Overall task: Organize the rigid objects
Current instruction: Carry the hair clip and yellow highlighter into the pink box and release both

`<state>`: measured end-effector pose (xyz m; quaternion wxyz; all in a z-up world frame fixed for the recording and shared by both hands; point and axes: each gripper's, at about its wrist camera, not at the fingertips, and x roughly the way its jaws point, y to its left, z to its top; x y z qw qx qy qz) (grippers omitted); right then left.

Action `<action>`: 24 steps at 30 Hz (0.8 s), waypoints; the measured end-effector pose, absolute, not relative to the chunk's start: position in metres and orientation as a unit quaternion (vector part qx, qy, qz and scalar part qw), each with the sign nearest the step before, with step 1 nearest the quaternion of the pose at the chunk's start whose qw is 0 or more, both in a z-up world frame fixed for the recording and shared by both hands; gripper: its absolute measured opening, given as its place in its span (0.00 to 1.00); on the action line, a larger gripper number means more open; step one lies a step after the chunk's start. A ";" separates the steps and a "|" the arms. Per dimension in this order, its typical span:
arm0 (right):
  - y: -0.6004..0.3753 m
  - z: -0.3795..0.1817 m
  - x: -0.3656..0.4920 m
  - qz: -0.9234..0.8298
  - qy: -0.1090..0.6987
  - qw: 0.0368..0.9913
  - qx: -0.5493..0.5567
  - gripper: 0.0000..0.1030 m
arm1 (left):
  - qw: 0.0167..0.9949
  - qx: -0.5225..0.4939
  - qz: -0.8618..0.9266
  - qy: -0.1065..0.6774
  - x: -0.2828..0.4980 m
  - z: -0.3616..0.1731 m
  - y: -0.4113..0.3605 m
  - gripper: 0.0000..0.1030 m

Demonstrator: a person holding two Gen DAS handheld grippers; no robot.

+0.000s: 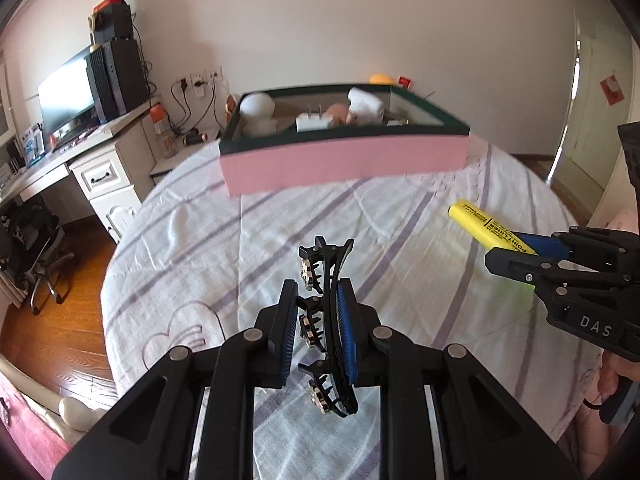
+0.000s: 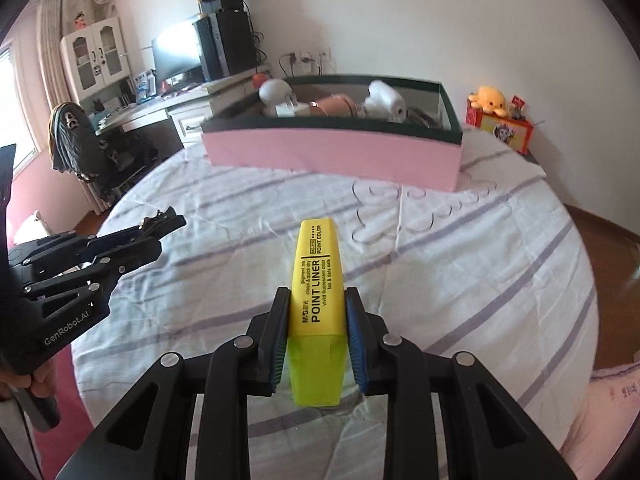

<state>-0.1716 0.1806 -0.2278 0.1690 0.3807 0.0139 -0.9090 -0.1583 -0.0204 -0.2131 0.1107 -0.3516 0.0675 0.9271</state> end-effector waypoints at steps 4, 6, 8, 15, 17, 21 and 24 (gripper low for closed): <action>0.184 -0.216 -0.170 -0.912 0.012 0.176 0.371 0.26 | 0.119 -0.341 0.930 0.067 -0.159 -0.199 -0.018 0.19; 0.186 -0.211 -0.172 -0.914 0.011 0.175 0.367 0.26 | 0.121 -0.334 0.932 0.073 -0.161 -0.191 -0.014 0.19; 0.190 -0.203 -0.174 -0.915 0.009 0.179 0.362 0.26 | 0.128 -0.327 0.933 0.077 -0.166 -0.184 -0.010 0.19; 0.196 -0.167 -0.198 -0.923 0.032 0.186 0.336 0.26 | 0.121 -0.296 0.941 0.107 -0.201 -0.150 0.007 0.19; 0.197 -0.157 -0.212 -0.924 0.043 0.184 0.333 0.26 | 0.127 -0.292 0.941 0.114 -0.219 -0.140 0.012 0.19; 0.199 -0.138 -0.243 -0.925 0.063 0.179 0.329 0.26 | 0.134 -0.295 0.938 0.120 -0.265 -0.127 0.019 0.19; 0.200 -0.129 -0.273 -0.924 0.072 0.176 0.332 0.26 | 0.155 -0.309 0.932 0.114 -0.303 -0.123 0.023 0.19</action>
